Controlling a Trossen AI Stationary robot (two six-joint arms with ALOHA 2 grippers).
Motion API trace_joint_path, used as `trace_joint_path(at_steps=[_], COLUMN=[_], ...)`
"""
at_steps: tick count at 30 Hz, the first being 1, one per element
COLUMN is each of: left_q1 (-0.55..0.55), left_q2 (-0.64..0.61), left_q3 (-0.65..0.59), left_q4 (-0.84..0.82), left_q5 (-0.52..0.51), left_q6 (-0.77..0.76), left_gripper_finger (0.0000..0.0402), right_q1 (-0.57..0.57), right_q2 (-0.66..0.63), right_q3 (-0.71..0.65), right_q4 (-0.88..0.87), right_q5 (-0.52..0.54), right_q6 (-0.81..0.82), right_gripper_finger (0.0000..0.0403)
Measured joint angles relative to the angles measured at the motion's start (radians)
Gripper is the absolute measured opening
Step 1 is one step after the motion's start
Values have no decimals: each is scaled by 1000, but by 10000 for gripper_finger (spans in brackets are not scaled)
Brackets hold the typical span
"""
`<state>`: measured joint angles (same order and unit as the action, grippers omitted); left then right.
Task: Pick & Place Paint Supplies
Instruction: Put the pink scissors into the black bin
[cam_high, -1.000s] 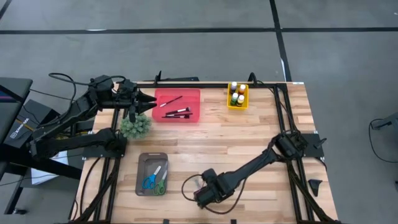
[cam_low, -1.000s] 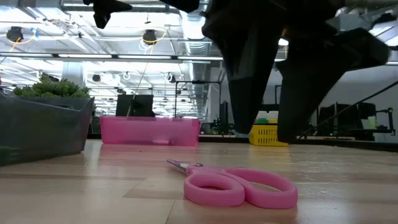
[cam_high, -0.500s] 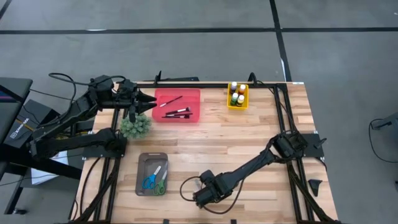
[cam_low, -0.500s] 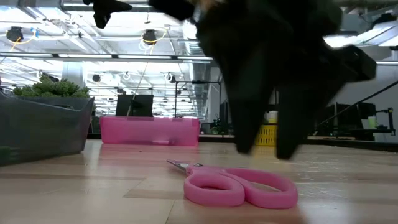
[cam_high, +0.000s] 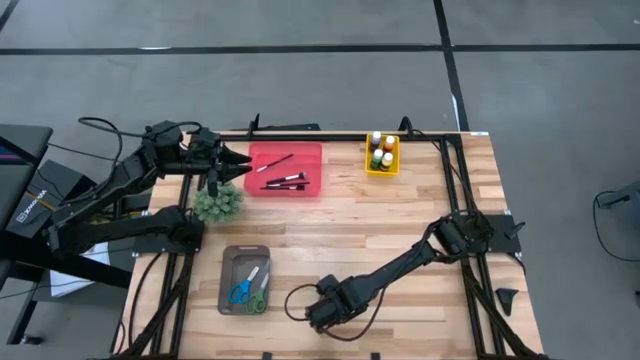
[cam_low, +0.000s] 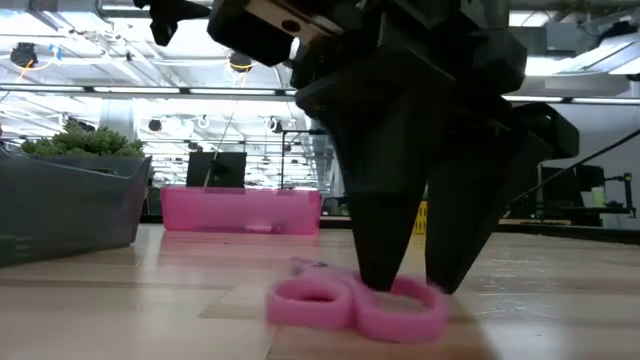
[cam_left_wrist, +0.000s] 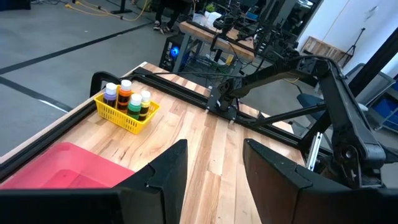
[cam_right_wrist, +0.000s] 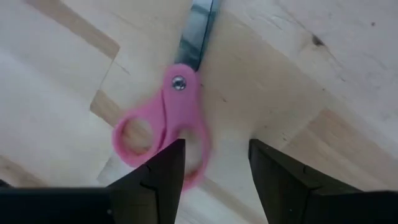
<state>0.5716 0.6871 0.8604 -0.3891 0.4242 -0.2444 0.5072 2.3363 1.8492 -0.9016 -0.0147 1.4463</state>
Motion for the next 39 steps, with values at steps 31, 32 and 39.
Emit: trace_joint_path(at_steps=[31, 32, 39], left_q1=[0, 0, 0], left_q2=[0, 0, 0], left_q3=[0, 0, 0], left_q4=[0, 0, 0], left_q5=[0, 0, 1], left_q6=[-7, -7, -7], left_gripper_finger=[150, 150, 150], right_q1=[-1, 1, 41], right_q2=[6, 6, 5], right_q3=[-2, -2, 1], right_q4=[-118, -122, -130], right_q5=[96, 110, 238], right_q6=[322, 358, 688], right_gripper_finger=[3, 2, 1])
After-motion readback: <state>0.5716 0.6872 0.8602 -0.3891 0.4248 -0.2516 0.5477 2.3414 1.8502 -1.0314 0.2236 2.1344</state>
